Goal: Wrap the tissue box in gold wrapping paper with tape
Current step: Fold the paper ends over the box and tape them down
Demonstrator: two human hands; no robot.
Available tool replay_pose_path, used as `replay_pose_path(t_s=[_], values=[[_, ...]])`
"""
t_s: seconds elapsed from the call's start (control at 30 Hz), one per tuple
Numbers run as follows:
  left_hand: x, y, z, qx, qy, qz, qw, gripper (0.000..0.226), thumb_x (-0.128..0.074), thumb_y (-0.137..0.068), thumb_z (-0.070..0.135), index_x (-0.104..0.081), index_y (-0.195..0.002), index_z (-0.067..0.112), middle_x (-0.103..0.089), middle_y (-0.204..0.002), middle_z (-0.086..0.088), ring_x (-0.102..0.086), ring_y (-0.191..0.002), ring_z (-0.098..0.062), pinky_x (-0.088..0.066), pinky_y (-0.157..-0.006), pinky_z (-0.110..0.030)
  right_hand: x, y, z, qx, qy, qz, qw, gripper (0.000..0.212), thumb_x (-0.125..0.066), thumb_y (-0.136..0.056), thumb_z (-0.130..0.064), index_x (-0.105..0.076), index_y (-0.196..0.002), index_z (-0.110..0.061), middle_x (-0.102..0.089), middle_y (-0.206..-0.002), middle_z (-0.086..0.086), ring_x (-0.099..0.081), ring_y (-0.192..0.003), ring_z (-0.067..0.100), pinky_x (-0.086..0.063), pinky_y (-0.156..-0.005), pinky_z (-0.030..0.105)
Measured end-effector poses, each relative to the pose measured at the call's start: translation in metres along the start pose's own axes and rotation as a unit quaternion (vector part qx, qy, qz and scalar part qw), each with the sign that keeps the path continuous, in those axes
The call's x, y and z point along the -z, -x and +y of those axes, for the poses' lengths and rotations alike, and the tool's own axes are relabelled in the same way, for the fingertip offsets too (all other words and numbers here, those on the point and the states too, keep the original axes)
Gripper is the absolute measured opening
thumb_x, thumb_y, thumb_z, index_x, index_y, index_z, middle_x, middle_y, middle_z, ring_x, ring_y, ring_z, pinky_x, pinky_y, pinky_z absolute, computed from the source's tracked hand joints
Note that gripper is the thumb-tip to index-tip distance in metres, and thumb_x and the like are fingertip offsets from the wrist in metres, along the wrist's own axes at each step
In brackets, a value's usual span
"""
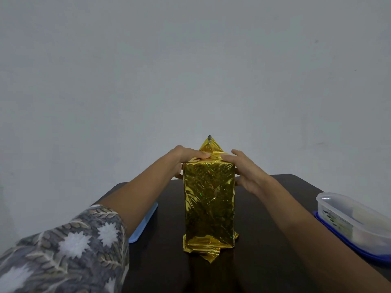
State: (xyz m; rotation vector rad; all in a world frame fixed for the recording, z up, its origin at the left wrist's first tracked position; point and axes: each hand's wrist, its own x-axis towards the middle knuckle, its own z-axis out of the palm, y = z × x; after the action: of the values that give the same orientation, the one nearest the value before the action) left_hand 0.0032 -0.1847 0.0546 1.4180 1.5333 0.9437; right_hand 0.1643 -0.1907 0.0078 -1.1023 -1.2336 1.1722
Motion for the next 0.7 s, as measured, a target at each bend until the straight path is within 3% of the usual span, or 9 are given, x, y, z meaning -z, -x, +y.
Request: replay_pose_path(t_s=[0.07, 0.13, 0.23, 0.3, 0.4, 0.47, 0.53, 0.57, 0.7], values=[[0.001, 0.003, 0.001, 0.012, 0.001, -0.004, 1.0, 0.054, -0.08, -0.072, 0.032, -0.053, -0.111, 0.007, -0.059, -0.087, -0.008, -0.057, -0.071, -0.02, -0.042, -0.053, -0.034, -0.001, -0.001, -0.001, -0.007, 0.001, 0.001, 1.0, 0.05, -0.05, -0.097, -0.027, -0.031, -0.142, -0.017, -0.044, -0.135, 0.007, -0.046, -0.12, 0.022, -0.047, -0.085, 0.039], [0.002, 0.004, 0.001, 0.018, 0.001, -0.018, 1.0, 0.046, -0.079, -0.074, 0.033, -0.054, -0.104, 0.008, -0.06, -0.084, -0.008, -0.058, -0.071, -0.02, -0.044, -0.058, -0.035, -0.001, -0.002, -0.006, -0.021, 0.011, -0.011, 1.0, 0.032, -0.047, -0.096, -0.038, -0.052, -0.119, -0.016, -0.054, -0.116, 0.004, -0.049, -0.108, 0.017, -0.046, -0.078, 0.037], [0.003, 0.005, 0.002, 0.015, -0.003, -0.035, 0.999, 0.046, -0.077, -0.075, 0.034, -0.053, -0.103, 0.007, -0.06, -0.089, -0.009, -0.061, -0.089, -0.025, -0.05, -0.083, -0.041, 0.0, -0.008, -0.017, -0.025, 0.083, -0.037, 0.996, 0.049, -0.052, -0.086, -0.059, -0.058, -0.115, -0.02, -0.055, -0.12, 0.0, -0.047, -0.11, 0.014, -0.039, -0.092, 0.041], [0.002, 0.008, 0.003, 0.016, -0.012, -0.032, 0.999, 0.046, -0.075, -0.077, 0.035, -0.051, -0.104, 0.007, -0.059, -0.095, -0.009, -0.058, -0.103, -0.026, -0.048, -0.088, -0.04, -0.003, -0.011, -0.025, -0.045, 0.131, -0.051, 0.989, 0.05, -0.062, -0.081, -0.055, -0.061, -0.111, -0.015, -0.062, -0.109, 0.001, -0.054, -0.095, 0.013, -0.042, -0.079, 0.033], [0.002, 0.011, 0.004, 0.029, -0.025, -0.031, 0.999, 0.039, -0.07, -0.082, 0.037, -0.052, -0.098, 0.007, -0.06, -0.081, -0.005, -0.061, -0.088, -0.019, -0.049, -0.067, -0.032, -0.009, -0.016, -0.028, -0.08, 0.146, -0.064, 0.984, 0.048, -0.074, -0.074, -0.045, -0.061, -0.105, -0.011, -0.065, -0.094, 0.005, -0.06, -0.086, 0.017, -0.046, -0.061, 0.031], [0.001, 0.018, 0.007, 0.027, -0.031, -0.044, 0.998, 0.03, -0.063, -0.089, 0.031, -0.052, -0.083, 0.004, -0.062, -0.051, -0.003, -0.064, -0.049, -0.011, -0.046, -0.039, -0.02, -0.012, -0.02, -0.028, -0.087, 0.151, -0.061, 0.983, 0.06, -0.079, -0.068, -0.042, -0.058, -0.112, -0.008, -0.065, -0.103, 0.01, -0.061, -0.095, 0.024, -0.052, -0.072, 0.038], [0.001, 0.024, 0.009, 0.016, -0.034, -0.047, 0.998, 0.028, -0.058, -0.093, 0.025, -0.048, -0.076, 0.005, -0.055, -0.035, -0.004, -0.05, -0.024, -0.011, -0.03, -0.02, -0.017, -0.013, -0.021, -0.027, -0.094, 0.155, -0.056, 0.982, 0.067, -0.082, -0.064, -0.041, -0.055, -0.115, -0.008, -0.064, -0.109, 0.013, -0.059, -0.103, 0.03, -0.048, -0.088, 0.053], [0.0, 0.025, 0.009, 0.015, -0.027, -0.046, 0.998, 0.027, -0.058, -0.093, 0.023, -0.049, -0.077, 0.003, -0.055, -0.037, -0.005, -0.048, -0.021, -0.011, -0.028, -0.018, -0.017, -0.013, -0.021, -0.027, -0.093, 0.151, -0.054, 0.983, 0.064, -0.081, -0.067, -0.039, -0.055, -0.115, -0.007, -0.064, -0.108, 0.014, -0.06, -0.102, 0.03, -0.048, -0.088, 0.053], [-0.001, 0.022, 0.004, 0.022, 0.018, -0.052, 0.998, 0.033, -0.056, -0.094, 0.032, -0.048, -0.074, 0.006, -0.058, -0.04, -0.004, -0.053, -0.028, -0.01, -0.035, -0.024, -0.019, -0.012, -0.023, -0.025, -0.084, 0.12, -0.05, 0.988, 0.041, -0.074, -0.079, -0.028, -0.056, -0.109, -0.006, -0.063, -0.088, 0.008, -0.061, -0.076, 0.019, -0.047, -0.053, 0.029]])
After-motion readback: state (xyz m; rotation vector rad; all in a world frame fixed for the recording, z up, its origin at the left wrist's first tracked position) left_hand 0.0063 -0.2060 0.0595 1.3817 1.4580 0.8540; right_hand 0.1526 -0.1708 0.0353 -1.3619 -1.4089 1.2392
